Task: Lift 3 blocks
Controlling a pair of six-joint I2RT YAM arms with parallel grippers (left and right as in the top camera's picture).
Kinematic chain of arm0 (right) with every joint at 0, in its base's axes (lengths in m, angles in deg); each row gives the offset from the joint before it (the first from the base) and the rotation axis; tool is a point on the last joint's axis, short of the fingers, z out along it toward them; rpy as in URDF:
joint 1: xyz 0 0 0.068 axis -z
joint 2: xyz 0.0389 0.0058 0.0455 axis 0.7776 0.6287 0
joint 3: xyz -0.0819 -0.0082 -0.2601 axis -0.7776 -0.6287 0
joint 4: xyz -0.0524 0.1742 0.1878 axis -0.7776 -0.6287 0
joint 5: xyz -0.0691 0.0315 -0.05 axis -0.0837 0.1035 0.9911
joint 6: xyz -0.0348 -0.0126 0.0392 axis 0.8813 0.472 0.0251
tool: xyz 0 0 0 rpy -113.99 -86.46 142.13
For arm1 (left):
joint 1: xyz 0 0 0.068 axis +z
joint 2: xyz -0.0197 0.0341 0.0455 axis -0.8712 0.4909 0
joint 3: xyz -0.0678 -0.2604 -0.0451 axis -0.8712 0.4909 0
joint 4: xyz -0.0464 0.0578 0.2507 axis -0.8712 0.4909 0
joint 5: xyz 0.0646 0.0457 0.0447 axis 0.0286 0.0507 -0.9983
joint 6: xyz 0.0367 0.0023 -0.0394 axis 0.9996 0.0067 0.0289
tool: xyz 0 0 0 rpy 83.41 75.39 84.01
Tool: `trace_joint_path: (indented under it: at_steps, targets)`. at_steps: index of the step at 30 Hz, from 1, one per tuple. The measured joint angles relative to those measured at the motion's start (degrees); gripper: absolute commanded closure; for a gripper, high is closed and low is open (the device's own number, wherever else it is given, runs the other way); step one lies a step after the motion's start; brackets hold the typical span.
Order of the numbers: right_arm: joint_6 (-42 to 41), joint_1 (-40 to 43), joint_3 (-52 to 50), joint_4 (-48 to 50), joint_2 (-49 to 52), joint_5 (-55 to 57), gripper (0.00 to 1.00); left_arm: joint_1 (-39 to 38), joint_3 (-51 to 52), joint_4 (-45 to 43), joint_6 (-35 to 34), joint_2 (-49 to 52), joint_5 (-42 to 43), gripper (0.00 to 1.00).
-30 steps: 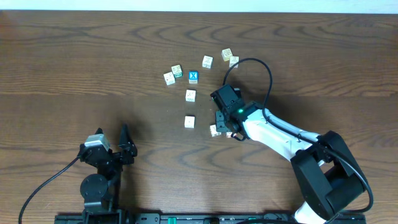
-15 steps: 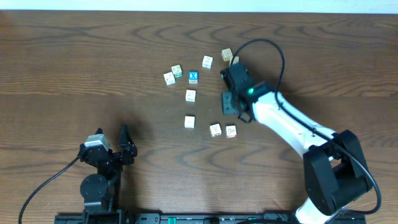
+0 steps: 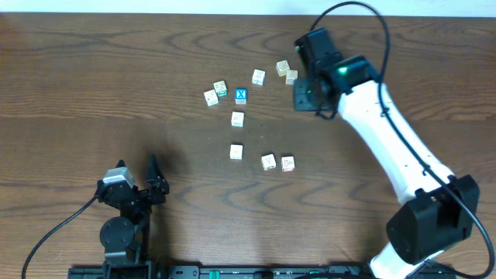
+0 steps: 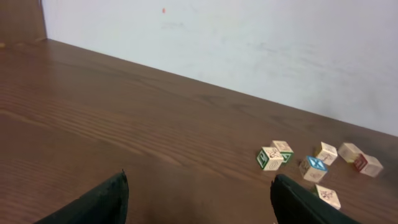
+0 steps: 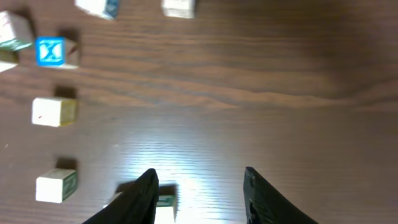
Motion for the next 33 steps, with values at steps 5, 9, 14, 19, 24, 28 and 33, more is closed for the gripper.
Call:
trace_joint_path:
  at_steps: [5,9,14,19,24,28,33]
  targets:
    - [1.7,6.8,0.0,-0.2,-3.5,-1.9,0.53,0.0,-0.7,-0.5,0.3,0.5,9.6,0.26]
    - [3.4,13.8,0.0,0.0,-9.3,-5.2,0.52,0.0,-6.1,2.3,0.7,7.8,13.1,0.26]
    - [5.4,18.8,0.6,-1.9,-12.7,-8.3,0.52,-1.6,-19.7,5.3,0.8,26.2,14.6,0.26]
    - [6.2,19.2,0.5,-4.7,-12.4,-9.9,0.53,-8.8,-40.4,21.6,0.9,51.5,15.0,0.26]
    - [6.5,19.2,0.5,-5.8,-12.3,-10.4,0.53,-16.5,-54.1,30.1,1.1,69.7,15.4,0.26]
    - [6.5,19.2,0.2,-5.7,-12.3,-10.5,0.52,-19.6,-57.4,29.5,1.0,79.4,18.3,0.29]
    - [6.6,19.2,-4.1,-2.2,-12.3,-10.8,0.52,-21.2,-57.4,29.8,1.2,84.7,19.6,0.56]
